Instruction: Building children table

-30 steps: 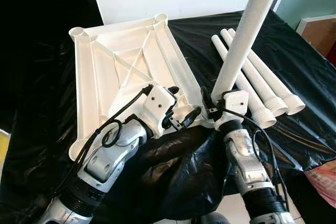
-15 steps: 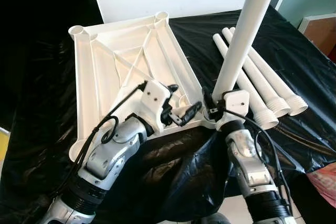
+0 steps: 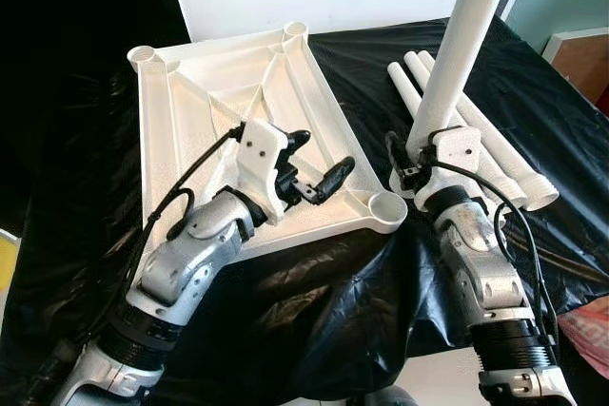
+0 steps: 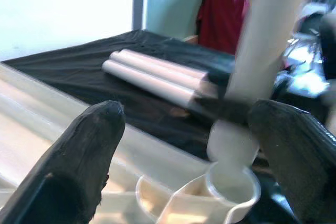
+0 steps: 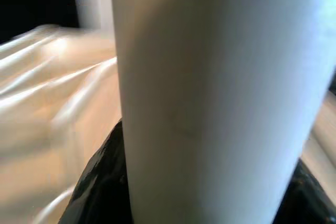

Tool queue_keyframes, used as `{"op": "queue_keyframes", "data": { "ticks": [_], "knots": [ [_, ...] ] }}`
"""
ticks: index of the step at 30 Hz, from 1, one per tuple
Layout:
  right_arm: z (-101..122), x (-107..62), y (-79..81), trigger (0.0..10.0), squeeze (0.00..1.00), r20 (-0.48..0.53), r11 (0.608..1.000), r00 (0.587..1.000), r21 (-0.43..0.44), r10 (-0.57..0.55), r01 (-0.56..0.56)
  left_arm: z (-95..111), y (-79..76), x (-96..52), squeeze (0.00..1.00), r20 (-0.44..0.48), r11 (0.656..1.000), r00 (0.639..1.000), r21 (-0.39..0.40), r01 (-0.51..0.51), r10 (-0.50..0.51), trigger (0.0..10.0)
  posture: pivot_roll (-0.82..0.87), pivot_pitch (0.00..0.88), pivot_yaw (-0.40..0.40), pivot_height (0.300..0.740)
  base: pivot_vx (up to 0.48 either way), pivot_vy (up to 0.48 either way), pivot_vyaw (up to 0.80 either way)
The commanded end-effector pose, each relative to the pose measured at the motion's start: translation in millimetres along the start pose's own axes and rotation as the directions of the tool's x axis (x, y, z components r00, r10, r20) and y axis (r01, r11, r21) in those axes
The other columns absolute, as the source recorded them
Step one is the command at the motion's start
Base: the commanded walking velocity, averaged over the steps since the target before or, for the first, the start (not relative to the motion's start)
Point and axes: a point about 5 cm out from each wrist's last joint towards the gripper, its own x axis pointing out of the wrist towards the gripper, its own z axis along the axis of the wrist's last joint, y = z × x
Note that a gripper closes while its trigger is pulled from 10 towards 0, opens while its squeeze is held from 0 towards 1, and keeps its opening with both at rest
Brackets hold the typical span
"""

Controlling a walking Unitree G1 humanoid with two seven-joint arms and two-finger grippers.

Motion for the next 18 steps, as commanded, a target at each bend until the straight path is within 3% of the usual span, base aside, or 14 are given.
{"op": "queue_keyframes", "data": {
  "ticks": [1,4,9,11,12,14,17,18],
  "knots": [
    [4,1.9,2.1,10.0,0.0,-0.009,0.996,0.996,0.016,0.093,-0.092,7,-22.8,-1.9,0.0,0.018,0.927,0.927,-0.007,0.374,-0.374,10.0,0.02,0.087,-0.028,0.74,0.0,0.0,0.0],
    [5,-0.5,0.9,10.0,0.0,-0.026,0.98,0.98,-0.027,0.195,-0.196,11,-26.7,-2.0,0.0,0.019,0.898,0.898,-0.005,0.439,-0.439,10.0,0.02,0.093,-0.027,0.74,0.0,0.0,0.0],
    [7,-2.4,-0.2,10.0,0.0,-0.032,0.966,0.967,-0.05,0.254,-0.256,14,-29.4,-2.3,0.0,0.021,0.876,0.876,-0.01,0.482,-0.482,10.0,0.02,0.093,-0.027,0.74,0.0,0.0,0.0],
    [10,-5.8,-3.3,10.0,0.0,-0.049,0.94,0.941,-0.051,0.334,-0.336,20,-32.5,-2.6,0.0,0.027,0.844,0.844,-0.009,0.536,-0.536,10.0,0.02,0.095,-0.028,0.74,0.0,0.0,0.0],
    [10,-5.8,-3.3,10.0,0.0,-0.049,0.94,0.941,-0.051,0.334,-0.336,20,-32.5,-2.6,0.0,0.027,0.844,0.844,-0.009,0.536,-0.536,10.0,0.02,0.095,-0.028,0.74,0.0,0.0,0.0],
    [12,-12.3,-2.2,10.0,0.0,-0.076,0.891,0.89,-0.041,0.449,-0.453,25,-34.9,-2.1,0.0,0.037,0.808,0.809,-0.024,0.588,-0.587,10.0,0.02,0.095,-0.027,0.74,0.0,0.0,0.0],
    [12,-14.9,-1.1,10.0,0.0,-0.086,0.87,0.869,-0.039,0.487,-0.491,27,-35.9,-2.3,0.0,0.041,0.794,0.794,-0.025,0.607,-0.606,10.0,0.02,0.094,-0.025,0.74,0.0,0.0,0.0],
    [12,-17.5,-0.5,10.0,0.0,-0.097,0.847,0.845,-0.033,0.525,-0.53,29,-37.4,-3.1,0.0,0.047,0.777,0.778,-0.035,0.628,-0.627,10.0,0.02,0.094,-0.024,0.74,0.0,0.0,0.0]
  ]
}}
